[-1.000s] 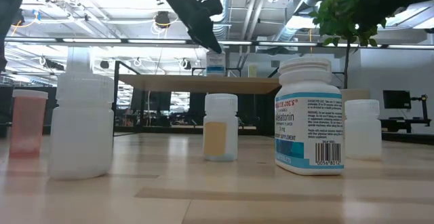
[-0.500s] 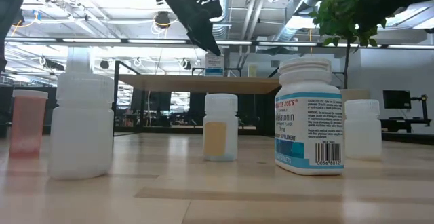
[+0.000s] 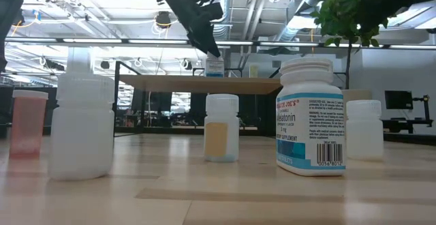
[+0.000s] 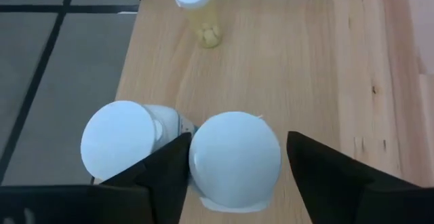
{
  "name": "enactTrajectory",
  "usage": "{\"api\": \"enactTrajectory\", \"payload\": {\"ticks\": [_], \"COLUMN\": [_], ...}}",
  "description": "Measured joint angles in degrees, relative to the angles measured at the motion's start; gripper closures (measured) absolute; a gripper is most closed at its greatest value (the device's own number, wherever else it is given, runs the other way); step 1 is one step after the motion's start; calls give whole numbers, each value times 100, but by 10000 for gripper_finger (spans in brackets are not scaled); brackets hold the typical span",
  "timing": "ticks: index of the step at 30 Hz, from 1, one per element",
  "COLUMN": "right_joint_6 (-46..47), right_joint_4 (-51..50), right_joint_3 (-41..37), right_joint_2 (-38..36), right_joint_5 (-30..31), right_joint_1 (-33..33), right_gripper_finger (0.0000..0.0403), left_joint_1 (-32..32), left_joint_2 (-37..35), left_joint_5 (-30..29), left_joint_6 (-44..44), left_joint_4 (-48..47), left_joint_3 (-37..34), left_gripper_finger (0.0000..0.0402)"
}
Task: Pick and place medicine bottles onto shelf by color
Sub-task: Put the top white blue pill bottle on the shelf and align it with the other white blue pill bottle, then put the blue pill bottle on the shelf
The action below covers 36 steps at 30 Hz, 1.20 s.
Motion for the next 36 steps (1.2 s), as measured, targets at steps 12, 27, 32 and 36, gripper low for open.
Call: {"api": "enactTrajectory", "payload": {"ticks": [12, 27, 32, 36], "right_joint_6": [4, 109, 109, 113], "right_joint_4": [0, 517, 1011, 986], "right_joint_3": [0, 0, 0, 0], "right_joint_2": [0, -1, 8, 198], "right_joint_5": [-9, -523, -531, -554], "right_joint_1": [0, 221, 708, 1114], "right_gripper_finger": [164, 164, 164, 164], "left_joint_1": [-36, -813, -1346, -1766], "left_joint_2": [-2, -57, -57, -57], "left_joint_5": [-87, 275, 606, 672], "left_joint_6": [36, 66, 382, 305], "left_joint_4": [-212, -2689, -2953, -3083], "left_joint_3": [582, 1360, 1360, 1360], "left_gripper_finger": [166, 166, 166, 166]}}
